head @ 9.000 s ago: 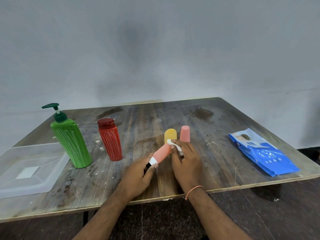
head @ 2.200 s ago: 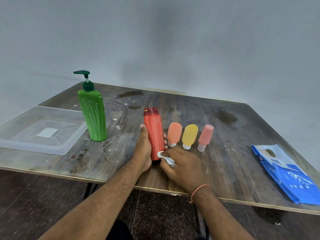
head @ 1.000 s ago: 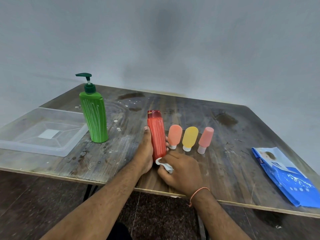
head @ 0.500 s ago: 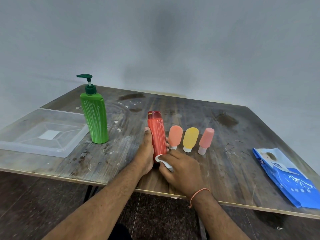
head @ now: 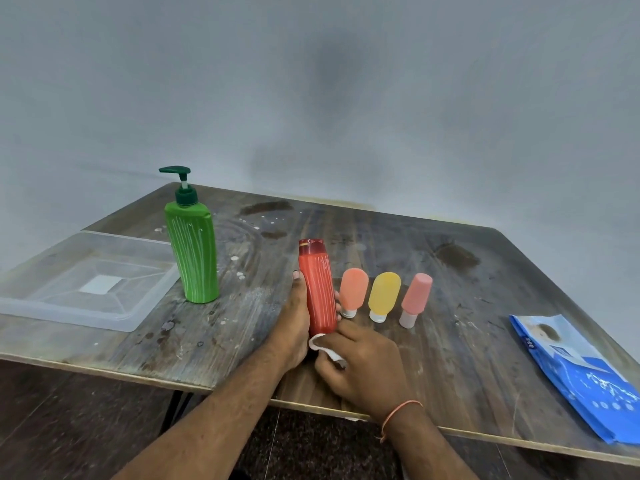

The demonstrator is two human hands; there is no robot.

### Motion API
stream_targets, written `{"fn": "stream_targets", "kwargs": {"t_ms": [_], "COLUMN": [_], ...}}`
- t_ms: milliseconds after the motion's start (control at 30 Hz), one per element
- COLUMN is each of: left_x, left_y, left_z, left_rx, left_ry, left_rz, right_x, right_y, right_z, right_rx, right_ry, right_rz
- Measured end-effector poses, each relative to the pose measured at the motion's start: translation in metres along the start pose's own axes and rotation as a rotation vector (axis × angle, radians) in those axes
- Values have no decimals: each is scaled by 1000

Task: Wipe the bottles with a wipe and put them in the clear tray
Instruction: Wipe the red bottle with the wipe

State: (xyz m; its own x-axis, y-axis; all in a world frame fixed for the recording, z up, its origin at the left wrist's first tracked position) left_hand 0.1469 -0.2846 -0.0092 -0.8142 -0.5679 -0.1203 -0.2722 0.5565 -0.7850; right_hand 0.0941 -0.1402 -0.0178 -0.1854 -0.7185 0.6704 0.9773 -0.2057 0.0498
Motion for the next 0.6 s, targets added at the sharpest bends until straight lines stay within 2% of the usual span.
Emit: {"fn": "stream_targets", "kwargs": {"t_ms": [133, 300, 467, 600], "left_x": [-1, -2, 0, -2], "left_y": [-2, -2, -1, -2], "left_z": [1, 0, 2, 2], "left_rx": [8, 40, 34, 60], "left_ry": [7, -3, -10, -4], "left_rz": [11, 1, -2, -3], "right_x": [0, 1, 0, 1], "right_y": [-2, 0, -3, -2], "right_z": [-3, -1, -5, -2], "right_rx": [-46, -25, -51, -47], "right_ry": [-61, -11, -78, -39], "right_rz": [-59, 4, -88, -29]}}
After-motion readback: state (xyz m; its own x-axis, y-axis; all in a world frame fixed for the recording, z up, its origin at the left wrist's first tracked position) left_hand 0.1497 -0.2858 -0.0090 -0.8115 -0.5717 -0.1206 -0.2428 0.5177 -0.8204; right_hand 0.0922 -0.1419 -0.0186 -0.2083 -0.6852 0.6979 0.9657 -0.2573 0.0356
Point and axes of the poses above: each hand's wrist, its own x-axis towards the middle knuckle, its own z-axis out of the back of the hand, y = z × x, the point moved 1 cm from there along x, towards the middle knuckle, and after that the axes turned 8 degrees about -x, right-handed, at the moved point
